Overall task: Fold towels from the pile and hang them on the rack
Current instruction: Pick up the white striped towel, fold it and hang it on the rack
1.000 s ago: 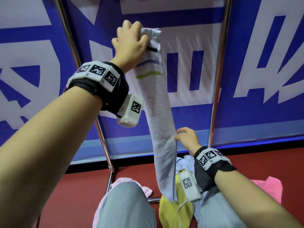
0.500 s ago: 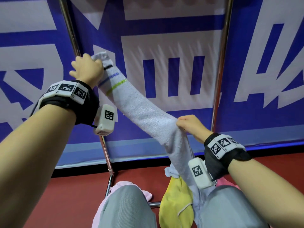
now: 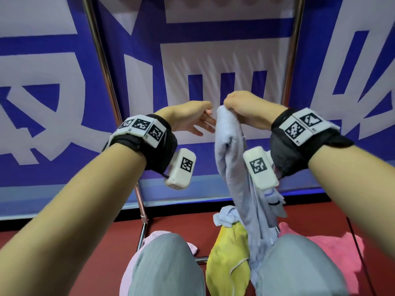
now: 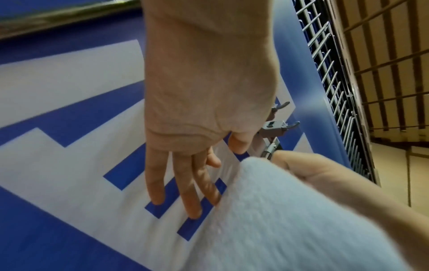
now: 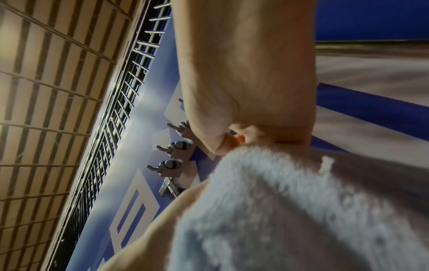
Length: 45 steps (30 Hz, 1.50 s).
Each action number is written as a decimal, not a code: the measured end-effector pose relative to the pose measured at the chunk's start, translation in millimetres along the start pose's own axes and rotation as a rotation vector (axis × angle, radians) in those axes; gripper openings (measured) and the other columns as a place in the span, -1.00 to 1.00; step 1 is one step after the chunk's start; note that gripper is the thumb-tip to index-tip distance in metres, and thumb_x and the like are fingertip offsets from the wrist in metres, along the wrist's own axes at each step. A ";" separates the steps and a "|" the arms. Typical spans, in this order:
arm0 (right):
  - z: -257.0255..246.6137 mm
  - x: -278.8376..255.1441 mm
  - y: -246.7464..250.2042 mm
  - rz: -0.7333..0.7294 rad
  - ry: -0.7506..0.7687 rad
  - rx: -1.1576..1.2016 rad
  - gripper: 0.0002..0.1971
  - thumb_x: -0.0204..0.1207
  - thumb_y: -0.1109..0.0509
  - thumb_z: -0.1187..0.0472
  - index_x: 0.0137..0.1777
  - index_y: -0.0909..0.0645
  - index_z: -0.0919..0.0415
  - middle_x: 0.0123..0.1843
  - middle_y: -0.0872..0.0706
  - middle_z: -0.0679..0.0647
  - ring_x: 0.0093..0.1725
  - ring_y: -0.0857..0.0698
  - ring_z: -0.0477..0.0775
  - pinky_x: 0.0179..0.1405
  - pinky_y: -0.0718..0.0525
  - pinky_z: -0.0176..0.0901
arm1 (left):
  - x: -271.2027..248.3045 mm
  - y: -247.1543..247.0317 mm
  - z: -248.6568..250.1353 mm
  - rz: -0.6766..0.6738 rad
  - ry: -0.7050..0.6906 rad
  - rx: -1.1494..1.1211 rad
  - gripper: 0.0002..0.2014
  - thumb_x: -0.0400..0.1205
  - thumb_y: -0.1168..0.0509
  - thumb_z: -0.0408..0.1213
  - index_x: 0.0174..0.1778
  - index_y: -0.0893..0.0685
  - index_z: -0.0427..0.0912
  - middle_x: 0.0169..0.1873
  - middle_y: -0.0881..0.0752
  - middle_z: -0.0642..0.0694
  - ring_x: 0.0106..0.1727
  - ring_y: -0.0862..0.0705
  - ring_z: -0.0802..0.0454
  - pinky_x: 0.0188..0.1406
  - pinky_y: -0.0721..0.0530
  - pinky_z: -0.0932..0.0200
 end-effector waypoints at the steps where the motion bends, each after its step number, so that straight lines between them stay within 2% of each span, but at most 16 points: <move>1: -2.7 -2.2 5.2 0.001 -0.010 -0.005 -0.74 0.55 -0.09 0.43 -0.36 -0.33 0.20 -0.38 -0.38 0.04 -0.43 -0.34 -0.06 -0.49 -0.38 -0.32 | 0.4 -4.4 1.6 -0.029 -0.022 0.000 -0.80 0.68 0.00 -0.19 -0.19 -0.45 -0.16 -0.25 -0.73 -0.01 -0.11 -0.69 0.02 0.07 -0.62 -0.01; 4: -11.2 -8.7 21.2 0.020 -0.012 -0.020 -0.72 0.54 -0.08 0.43 -0.39 -0.29 0.18 -0.43 -0.33 0.03 -0.48 -0.32 -0.07 -0.63 -0.37 -0.37 | 0.4 -16.1 10.6 -0.062 -0.096 -0.015 -0.72 0.69 -0.01 -0.12 0.00 -0.56 -0.18 -0.14 -0.68 -0.04 -0.09 -0.65 0.03 0.22 -0.61 -0.06; 8: -20.4 -16.4 42.0 0.020 0.011 0.030 -0.70 0.54 -0.07 0.43 -0.38 -0.22 0.13 -0.40 -0.25 0.03 -0.45 -0.28 -0.07 -0.48 -0.33 -0.25 | 2.0 -25.8 25.2 -0.043 -0.147 -0.043 -0.67 0.64 -0.04 -0.06 0.02 -0.63 -0.15 -0.13 -0.73 -0.04 -0.05 -0.65 0.02 0.33 -0.56 -0.17; 11: -25.4 -22.7 55.7 0.034 0.015 0.033 -0.68 0.53 -0.05 0.46 -0.41 -0.19 0.13 -0.42 -0.22 0.04 -0.50 -0.27 -0.08 -0.56 -0.33 -0.28 | 0.2 -36.0 37.8 -0.041 -0.194 -0.034 -0.63 0.69 -0.02 -0.06 0.12 -0.65 -0.18 -0.01 -0.73 -0.12 0.01 -0.66 0.01 0.19 -0.63 -0.04; 16: -34.2 -29.3 73.0 0.071 0.044 0.034 -0.67 0.53 -0.02 0.48 -0.42 -0.19 0.15 -0.41 -0.20 0.05 -0.51 -0.24 -0.09 -0.64 -0.29 -0.38 | -2.1 -43.4 61.1 0.034 -0.247 -0.072 -0.70 0.71 -0.01 -0.05 0.05 -0.58 -0.14 -0.20 -0.60 -0.06 -0.18 -0.54 0.05 -0.09 -0.55 0.11; 18: -37.4 -31.7 78.8 0.078 0.052 0.038 -0.67 0.50 -0.01 0.50 -0.42 -0.17 0.14 -0.40 -0.18 0.05 -0.50 -0.22 -0.08 -0.66 -0.26 -0.38 | -2.7 -40.9 68.6 0.047 -0.267 -0.136 -0.75 0.68 -0.06 -0.07 -0.02 -0.56 -0.13 -0.23 -0.57 -0.10 -0.18 -0.50 0.02 -0.06 -0.50 0.09; 22: -38.4 -32.6 86.8 0.094 0.071 0.105 -0.67 0.47 0.01 0.54 -0.40 -0.16 0.12 -0.39 -0.15 0.06 -0.51 -0.21 -0.07 -0.66 -0.22 -0.36 | -2.8 -38.9 80.7 -0.029 -0.332 -0.338 -0.69 0.68 -0.07 -0.10 0.14 -0.52 -0.25 0.01 -0.60 -0.27 0.03 -0.55 -0.09 0.13 -0.51 0.02; 24: -38.9 -31.1 89.9 0.108 0.089 0.165 -0.65 0.48 0.03 0.54 -0.41 -0.14 0.11 -0.40 -0.13 0.05 -0.51 -0.18 -0.06 -0.66 -0.21 -0.34 | -2.0 -39.6 84.2 -0.054 -0.332 -0.392 -0.68 0.66 -0.09 -0.11 0.11 -0.56 -0.28 -0.01 -0.63 -0.28 0.06 -0.56 -0.11 0.18 -0.50 0.00; 28: -37.9 -24.9 109.2 0.140 0.095 0.277 -0.63 0.49 0.03 0.53 -0.43 -0.12 0.09 -0.42 -0.15 0.05 -0.49 -0.21 -0.04 -0.60 -0.25 -0.28 | 3.4 -39.2 97.3 -0.065 -0.363 -0.444 -0.77 0.67 -0.12 -0.21 -0.21 -0.60 -0.20 -0.40 -0.64 -0.09 -0.30 -0.58 0.03 -0.16 -0.49 0.11; 32: -35.9 -16.4 134.1 0.130 0.125 0.386 -0.65 0.48 0.01 0.52 -0.44 -0.18 0.12 -0.51 -0.29 0.03 -0.54 -0.33 -0.05 -0.64 -0.36 -0.31 | 12.5 -32.4 118.1 -0.024 -0.493 -0.596 -0.82 0.71 -0.10 -0.31 0.11 -0.57 -0.03 -0.49 -0.67 0.01 -0.50 -0.60 0.14 -0.45 -0.52 0.27; 34: -35.0 -10.3 145.6 0.077 0.163 0.419 -0.66 0.49 0.00 0.53 -0.42 -0.21 0.13 -0.44 -0.32 0.08 -0.48 -0.35 -0.02 -0.61 -0.40 -0.30 | 21.4 -30.3 129.9 -0.020 -0.563 -0.668 -0.79 0.72 -0.10 -0.31 0.13 -0.58 0.03 -0.41 -0.70 -0.01 -0.44 -0.59 0.10 -0.41 -0.52 0.24; 36: -31.8 -5.1 154.1 -0.013 0.175 0.392 -0.73 0.56 -0.07 0.46 -0.35 -0.36 0.21 -0.38 -0.43 0.11 -0.42 -0.45 0.00 -0.50 -0.48 -0.26 | 29.6 -30.0 139.6 -0.018 -0.604 -0.696 -0.81 0.72 -0.10 -0.31 0.08 -0.60 0.00 -0.41 -0.71 0.00 -0.44 -0.60 0.10 -0.40 -0.54 0.23; 38: -28.5 -2.6 160.9 -0.140 0.147 0.318 -0.79 0.63 -0.13 0.32 -0.10 -0.58 0.35 -0.28 -0.64 0.14 -0.34 -0.64 0.00 -0.38 -0.63 -0.26 | 38.3 -28.9 149.7 -0.001 -0.624 -0.740 -0.81 0.72 -0.09 -0.35 0.00 -0.59 -0.04 -0.47 -0.69 0.01 -0.48 -0.59 0.11 -0.42 -0.53 0.24; 40: -23.2 4.1 169.2 -0.238 0.136 0.247 -0.74 0.61 -0.22 0.18 0.14 -0.58 0.37 -0.09 -0.71 0.21 -0.15 -0.70 0.03 -0.22 -0.67 -0.22 | 49.0 -24.1 160.4 0.016 -0.638 -0.840 -0.82 0.70 -0.11 -0.38 -0.12 -0.56 -0.05 -0.54 -0.65 0.01 -0.53 -0.58 0.13 -0.45 -0.55 0.25; 43: -20.3 23.9 189.5 -0.148 0.189 0.362 -0.52 0.32 -0.50 0.06 0.17 -0.46 0.24 0.02 -0.48 0.25 -0.12 -0.53 0.09 -0.16 -0.52 -0.17 | 67.4 -15.5 178.5 0.082 -0.678 -0.920 -0.79 0.66 -0.16 -0.38 -0.27 -0.54 -0.08 -0.54 -0.62 -0.02 -0.56 -0.60 0.13 -0.47 -0.62 0.22; 45: -30.2 33.8 201.5 0.001 0.287 0.518 -0.87 0.49 -0.34 0.22 -0.07 -0.49 0.27 -0.19 -0.51 0.21 -0.28 -0.53 -0.03 -0.29 -0.53 -0.26 | 80.7 -9.0 187.3 0.113 -0.696 -0.960 -0.65 0.67 -0.15 -0.39 -0.38 -0.71 -0.10 -0.44 -0.66 -0.06 -0.41 -0.61 0.07 -0.29 -0.61 0.14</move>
Point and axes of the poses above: each hand's wrist, its own x-axis towards the middle knuckle, its own y-axis out of the back of the hand, z = x × y, the point moved 2 cm from there along x, towards the middle knuckle
